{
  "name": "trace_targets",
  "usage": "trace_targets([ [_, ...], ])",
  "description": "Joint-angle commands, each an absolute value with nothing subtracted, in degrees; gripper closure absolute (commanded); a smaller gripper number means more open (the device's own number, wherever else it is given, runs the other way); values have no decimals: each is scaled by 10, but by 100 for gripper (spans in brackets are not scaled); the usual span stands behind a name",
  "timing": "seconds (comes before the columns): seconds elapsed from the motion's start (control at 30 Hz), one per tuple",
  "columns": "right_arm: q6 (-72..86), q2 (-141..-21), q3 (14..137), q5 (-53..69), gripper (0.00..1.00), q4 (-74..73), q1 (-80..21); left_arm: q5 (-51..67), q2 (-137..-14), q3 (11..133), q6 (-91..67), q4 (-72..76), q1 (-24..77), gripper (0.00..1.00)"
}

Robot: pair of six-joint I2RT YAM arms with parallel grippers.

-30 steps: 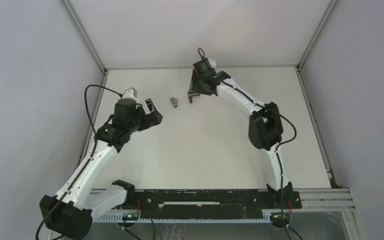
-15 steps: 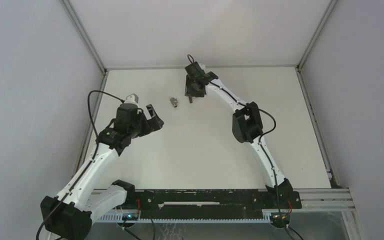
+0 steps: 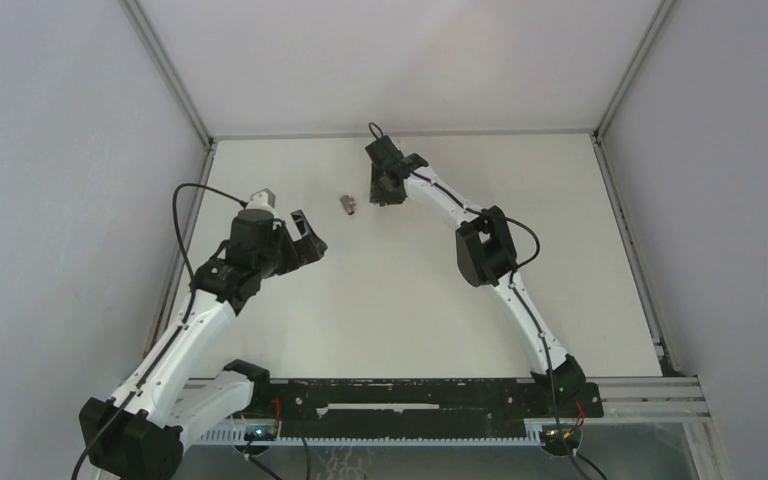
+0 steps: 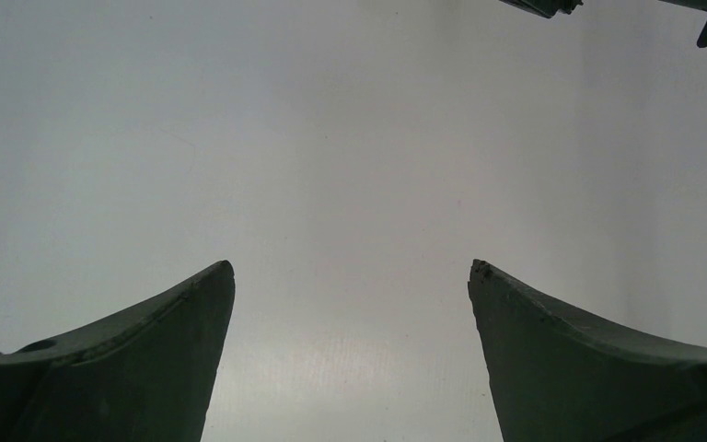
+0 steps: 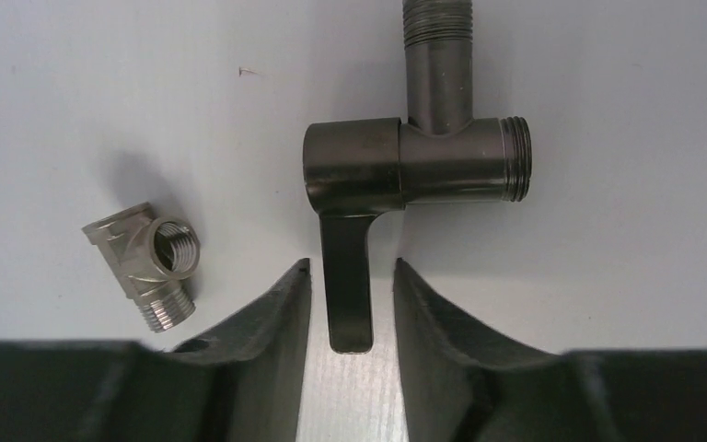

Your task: Install the water faucets

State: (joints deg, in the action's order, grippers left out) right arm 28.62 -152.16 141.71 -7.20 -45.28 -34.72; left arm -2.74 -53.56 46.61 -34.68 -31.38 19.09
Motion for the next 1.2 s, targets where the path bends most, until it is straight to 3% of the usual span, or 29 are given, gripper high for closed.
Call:
trace_targets([
  [0.0, 268, -1520, 1439, -99, 59, -450, -359, -24, -527, 455, -352, -302, 187, 0],
  [0.3, 271, -1483, 1399, -102, 83, -440, -359, -24, -522, 452, -352, -303, 187, 0],
  [0.53, 233, -1331, 1196, -39, 92, -402, -359, -22, -520, 454, -347, -312, 187, 0],
  [0.83, 159, -1060, 751, 32, 91, -290, -379, 20, -568, 463, -359, -298, 187, 0],
  [1.07, 193, -944, 555, 11, 90, -282, -407, 36, -620, 480, -380, -283, 188, 0],
  [1.17, 215, -900, 516, -16, 75, -291, -407, 35, -639, 494, -386, -291, 188, 0],
])
